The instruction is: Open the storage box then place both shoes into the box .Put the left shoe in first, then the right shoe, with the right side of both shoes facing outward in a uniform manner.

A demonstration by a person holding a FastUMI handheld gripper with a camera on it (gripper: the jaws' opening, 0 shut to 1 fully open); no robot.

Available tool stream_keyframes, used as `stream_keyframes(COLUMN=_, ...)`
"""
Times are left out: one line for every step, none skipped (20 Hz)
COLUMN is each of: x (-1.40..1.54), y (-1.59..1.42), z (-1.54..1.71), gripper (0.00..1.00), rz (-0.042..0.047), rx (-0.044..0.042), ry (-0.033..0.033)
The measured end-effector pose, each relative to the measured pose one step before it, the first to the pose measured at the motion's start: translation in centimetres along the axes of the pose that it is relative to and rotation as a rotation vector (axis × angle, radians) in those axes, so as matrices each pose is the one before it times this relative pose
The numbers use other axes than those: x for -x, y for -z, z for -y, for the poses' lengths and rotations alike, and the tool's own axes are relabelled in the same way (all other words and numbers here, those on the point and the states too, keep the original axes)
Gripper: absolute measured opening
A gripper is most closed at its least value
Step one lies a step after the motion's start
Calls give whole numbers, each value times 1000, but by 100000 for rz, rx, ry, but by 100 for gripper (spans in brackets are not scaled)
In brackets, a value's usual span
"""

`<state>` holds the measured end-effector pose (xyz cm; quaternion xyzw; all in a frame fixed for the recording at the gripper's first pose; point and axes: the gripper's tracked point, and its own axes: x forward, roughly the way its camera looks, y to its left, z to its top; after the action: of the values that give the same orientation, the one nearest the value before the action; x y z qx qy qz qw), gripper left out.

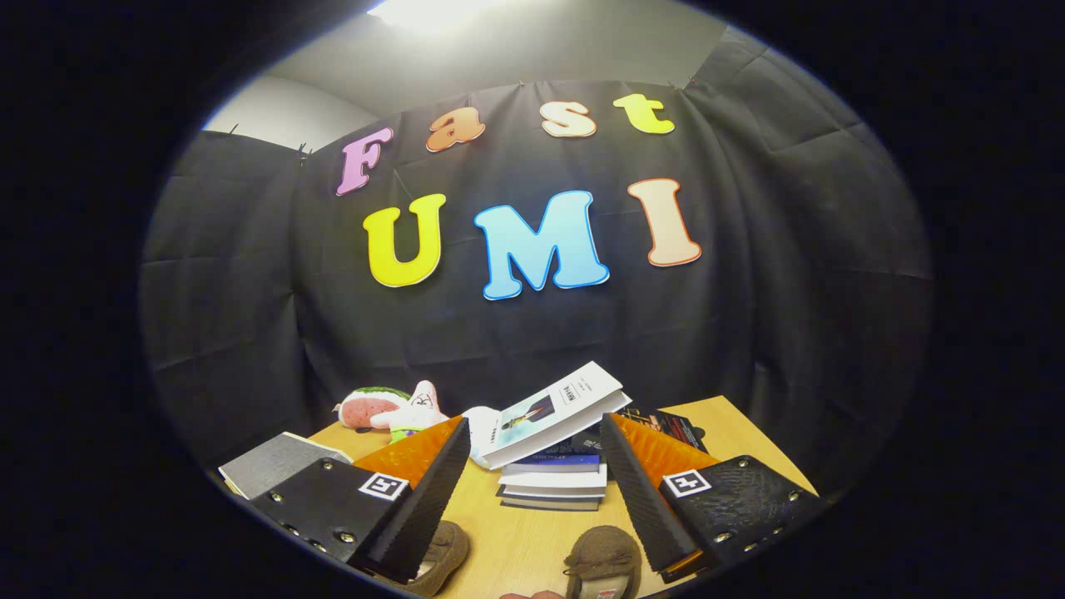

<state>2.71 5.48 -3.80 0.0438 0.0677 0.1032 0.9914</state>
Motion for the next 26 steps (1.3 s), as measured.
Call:
stream_keyframes(x=-36, y=192, z=-697, gripper=96, rz=-930, rx=-773, ry=-2767)
stream_keyframes(x=158, y=485, z=-1036, gripper=96, rz=-1371, rx=-1473, ry=-4390)
stream_keyframes(x=47, y=572, z=-1126, gripper=96, rz=-1937, rx=-2310, ry=-4671)
stream_keyframes(x=-9, y=1026, z=-1977, gripper=97, rz=-4204, rx=-3107, ry=-7442)
stream_keyframes(x=-191, y=1038, z=-1490, gripper=96, rz=-3630, rx=-2343, ry=-5435)
stream_keyframes(x=-307, y=1168, z=-1280, gripper=97, rz=-4157, rx=-2174, ry=-5313)
stream_keyframes(x=-305, y=1172, z=-1200, gripper=97, rz=-3399, rx=-1759, ry=-4691)
stream_keyframes(x=-281, y=1035, z=-1182, gripper=97, rz=-2785, rx=-1026, ry=-4170)
stream_keyframes(x=-435, y=957, z=-764, gripper=97, rz=-2351, rx=-23, ry=-2548)
stream_keyframes(x=-489, y=1057, z=-896, gripper=97, rz=-2436, rx=-662, ry=-2985)
stream_keyframes(x=-426, y=649, z=-684, gripper=97, rz=-1802, rx=-993, ry=-2238)
stream_keyframes(x=-551, y=749, z=-982, gripper=97, rz=-2549, rx=-2253, ry=-3961)
stream_keyframes(x=-477, y=763, z=-752, gripper=97, rz=-2656, rx=-2579, ry=-3238)
stream_keyframes(x=-696, y=1054, z=-602, gripper=97, rz=-3497, rx=-2733, ry=-3493)
stream_keyframes(x=-551, y=1101, z=-570, gripper=97, rz=-4075, rx=-2851, ry=-3529)
stream_keyframes(x=-509, y=1219, z=-765, gripper=97, rz=-3877, rx=-3184, ry=-4041)
stream_keyframes(x=-751, y=995, z=-786, gripper=97, rz=-4169, rx=-4215, ry=-5470)
stream_keyframes(x=-417, y=800, z=-525, gripper=97, rz=-4168, rx=-5270, ry=-4923)
stream_keyframes(x=-689, y=727, z=-314, gripper=97, rz=-3733, rx=-5975, ry=-4218)
stream_keyframes(x=-879, y=796, z=38, gripper=97, rz=-3492, rx=-5082, ry=-2749)
stream_keyframes(x=-873, y=480, z=404, gripper=97, rz=-2906, rx=-4286, ry=-1493)
stream_keyframes(x=-738, y=76, z=507, gripper=96, rz=-2449, rx=-3434, ry=-1912)
stream_keyframes(x=-417, y=358, z=340, gripper=96, rz=-2018, rx=-2753, ry=-580)
stream_keyframes(x=-463, y=153, z=312, gripper=96, rz=-1439, rx=-1779, ry=-1194)
stream_keyframes(x=-440, y=97, z=37, gripper=96, rz=-1305, rx=-1871, ry=-1940)
stream_keyframes(x=-360, y=167, z=-1, gripper=96, rz=-1321, rx=-2598, ry=-2426)
